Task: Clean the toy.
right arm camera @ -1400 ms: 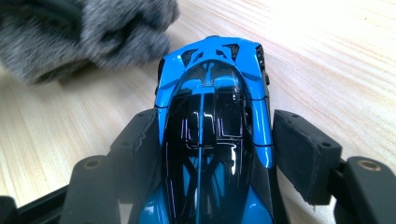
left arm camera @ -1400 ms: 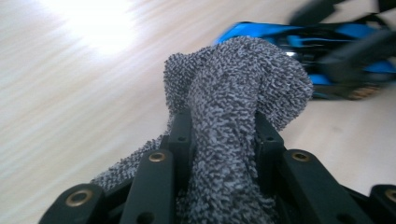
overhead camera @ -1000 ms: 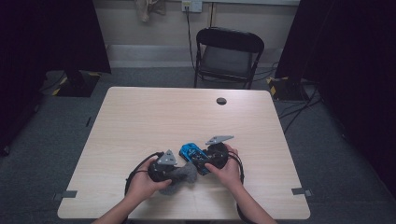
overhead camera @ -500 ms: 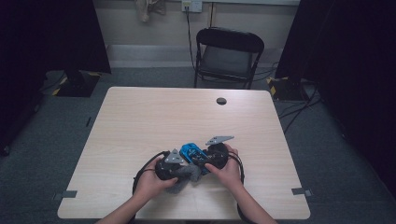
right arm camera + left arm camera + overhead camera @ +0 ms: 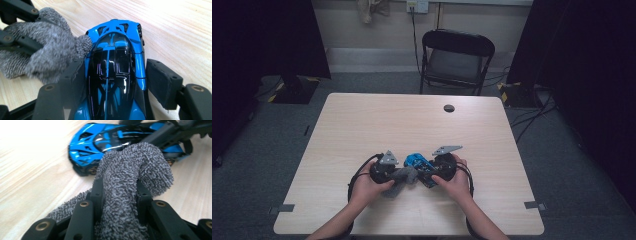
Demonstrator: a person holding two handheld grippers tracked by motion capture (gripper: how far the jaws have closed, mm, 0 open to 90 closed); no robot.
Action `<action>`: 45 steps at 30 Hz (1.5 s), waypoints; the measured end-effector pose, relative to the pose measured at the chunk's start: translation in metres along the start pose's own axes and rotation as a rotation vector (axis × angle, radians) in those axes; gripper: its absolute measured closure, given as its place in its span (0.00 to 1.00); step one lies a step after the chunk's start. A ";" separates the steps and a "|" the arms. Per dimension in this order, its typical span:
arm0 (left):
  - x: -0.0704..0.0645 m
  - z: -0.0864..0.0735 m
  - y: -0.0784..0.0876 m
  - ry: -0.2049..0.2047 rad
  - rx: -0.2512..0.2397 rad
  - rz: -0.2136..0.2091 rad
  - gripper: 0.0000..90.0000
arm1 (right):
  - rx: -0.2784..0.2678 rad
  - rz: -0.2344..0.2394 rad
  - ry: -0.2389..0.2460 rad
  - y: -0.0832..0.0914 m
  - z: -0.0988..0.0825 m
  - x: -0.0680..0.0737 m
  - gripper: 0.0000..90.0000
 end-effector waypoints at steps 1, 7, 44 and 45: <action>0.001 0.000 0.000 0.000 0.003 0.000 0.75 | -0.001 0.000 0.000 0.000 0.000 0.000 0.37; 0.009 -0.001 0.003 0.019 0.001 0.022 0.75 | 0.001 0.000 0.000 0.000 0.000 0.000 0.37; 0.005 -0.008 0.021 0.026 -0.020 0.009 0.76 | -0.015 0.009 -0.007 0.000 -0.001 -0.001 0.37; -0.009 -0.009 0.019 0.002 -0.011 -0.045 0.76 | -0.014 0.008 -0.007 -0.001 -0.001 -0.001 0.37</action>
Point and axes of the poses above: each handheld gripper's, and its own axes: y roughly backward along the jaws, z roughly out of its top, x roughly to its left, the point moved 3 cm from there along -y, roughly forward along the jaws, and after that the axes turned 1 degree about -y, right-handed, at the moved point
